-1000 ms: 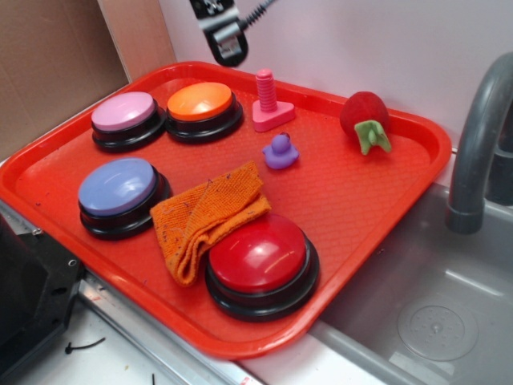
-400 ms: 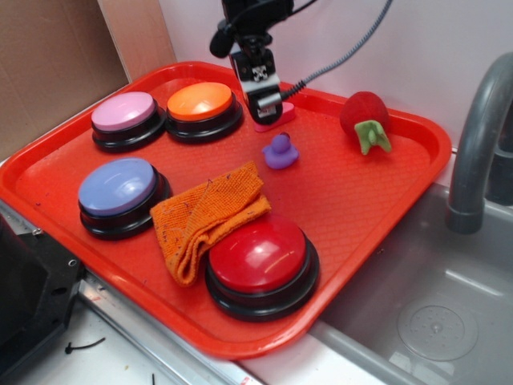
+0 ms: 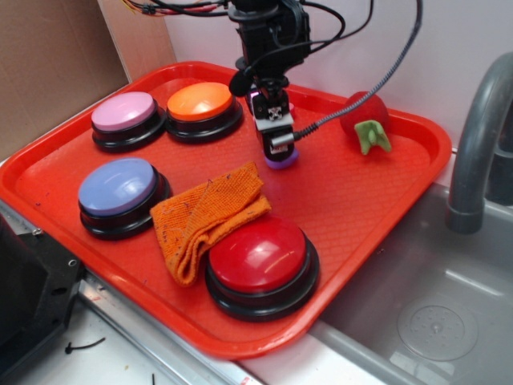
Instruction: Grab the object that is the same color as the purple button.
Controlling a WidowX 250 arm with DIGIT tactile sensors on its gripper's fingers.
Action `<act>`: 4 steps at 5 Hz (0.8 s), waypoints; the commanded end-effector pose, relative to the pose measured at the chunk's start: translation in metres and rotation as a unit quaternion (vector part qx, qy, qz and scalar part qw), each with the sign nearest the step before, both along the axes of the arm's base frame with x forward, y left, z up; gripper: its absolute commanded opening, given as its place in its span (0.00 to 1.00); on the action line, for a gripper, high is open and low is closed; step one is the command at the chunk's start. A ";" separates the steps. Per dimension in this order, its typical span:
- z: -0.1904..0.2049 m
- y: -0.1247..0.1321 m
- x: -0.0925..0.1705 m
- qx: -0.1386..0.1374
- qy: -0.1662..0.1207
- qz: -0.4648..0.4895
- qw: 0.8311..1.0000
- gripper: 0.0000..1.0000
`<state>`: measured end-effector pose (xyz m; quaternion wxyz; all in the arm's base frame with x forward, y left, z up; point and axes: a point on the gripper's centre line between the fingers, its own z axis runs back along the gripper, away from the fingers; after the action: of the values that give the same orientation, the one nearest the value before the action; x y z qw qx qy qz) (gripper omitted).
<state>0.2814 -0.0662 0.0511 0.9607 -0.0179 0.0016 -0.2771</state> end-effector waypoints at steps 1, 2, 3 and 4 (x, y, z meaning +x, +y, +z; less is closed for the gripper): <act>-0.023 -0.006 0.001 -0.008 0.037 0.025 0.999 1.00; -0.025 -0.001 0.006 -0.005 0.034 0.040 0.999 1.00; -0.024 0.001 0.008 -0.013 0.028 0.048 0.998 0.62; -0.021 0.003 0.011 -0.008 0.020 0.062 0.998 0.00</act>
<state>0.2863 -0.0604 0.0192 0.9748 -0.0339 0.0414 -0.2164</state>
